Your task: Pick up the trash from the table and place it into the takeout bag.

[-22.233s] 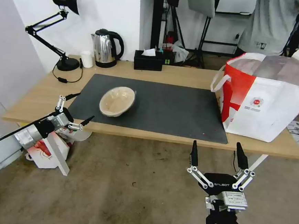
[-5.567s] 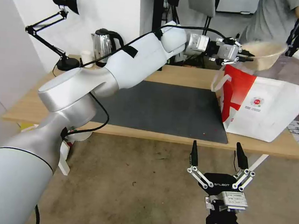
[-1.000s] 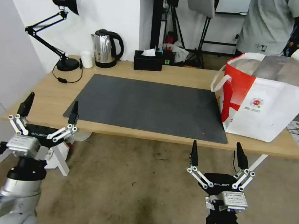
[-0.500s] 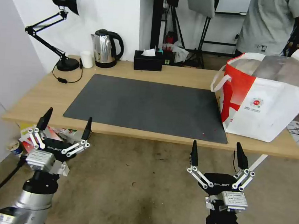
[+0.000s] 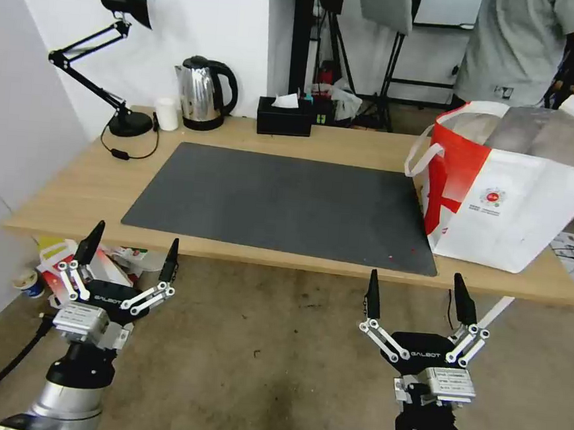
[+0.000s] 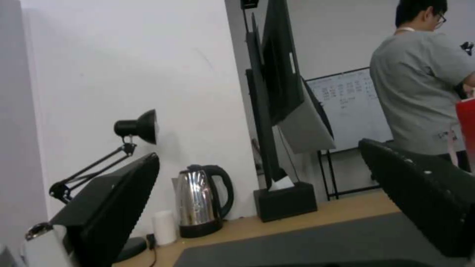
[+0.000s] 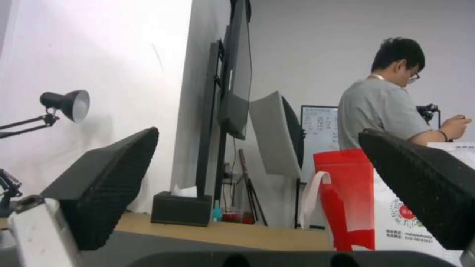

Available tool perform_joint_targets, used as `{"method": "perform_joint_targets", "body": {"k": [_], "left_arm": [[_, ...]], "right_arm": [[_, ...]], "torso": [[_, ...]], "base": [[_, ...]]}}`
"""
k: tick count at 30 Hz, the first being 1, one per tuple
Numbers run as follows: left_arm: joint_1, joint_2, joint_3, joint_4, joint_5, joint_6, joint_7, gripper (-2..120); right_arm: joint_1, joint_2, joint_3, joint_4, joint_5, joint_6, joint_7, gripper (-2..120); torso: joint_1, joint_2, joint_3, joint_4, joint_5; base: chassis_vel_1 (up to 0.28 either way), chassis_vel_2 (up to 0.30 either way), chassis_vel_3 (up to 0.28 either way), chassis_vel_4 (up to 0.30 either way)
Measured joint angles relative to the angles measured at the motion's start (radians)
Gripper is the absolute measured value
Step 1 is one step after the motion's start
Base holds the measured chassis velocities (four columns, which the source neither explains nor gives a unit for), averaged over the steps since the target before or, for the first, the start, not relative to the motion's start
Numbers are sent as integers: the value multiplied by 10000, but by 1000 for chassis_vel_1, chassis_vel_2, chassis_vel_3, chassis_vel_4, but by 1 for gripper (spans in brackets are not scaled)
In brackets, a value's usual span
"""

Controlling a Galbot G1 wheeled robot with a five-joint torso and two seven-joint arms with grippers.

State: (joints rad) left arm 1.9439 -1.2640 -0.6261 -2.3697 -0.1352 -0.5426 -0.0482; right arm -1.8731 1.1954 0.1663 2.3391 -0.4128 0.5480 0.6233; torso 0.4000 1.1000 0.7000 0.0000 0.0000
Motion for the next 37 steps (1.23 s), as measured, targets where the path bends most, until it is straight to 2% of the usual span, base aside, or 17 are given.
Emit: {"method": "perform_joint_targets", "body": {"k": [15, 37], "left_arm": [[9, -175, 383, 579, 105, -440, -40, 100], [10, -316, 595, 769, 154, -740, -90, 100]], "right_arm": [[0, 0, 0, 0, 0, 0, 0, 100], [0, 0, 0, 0, 0, 0, 0, 100]], "torso": [[0, 0, 0, 0, 0], [0, 0, 0, 0, 0]], "base": [[0, 0, 0, 0], [0, 0, 0, 0]]}}
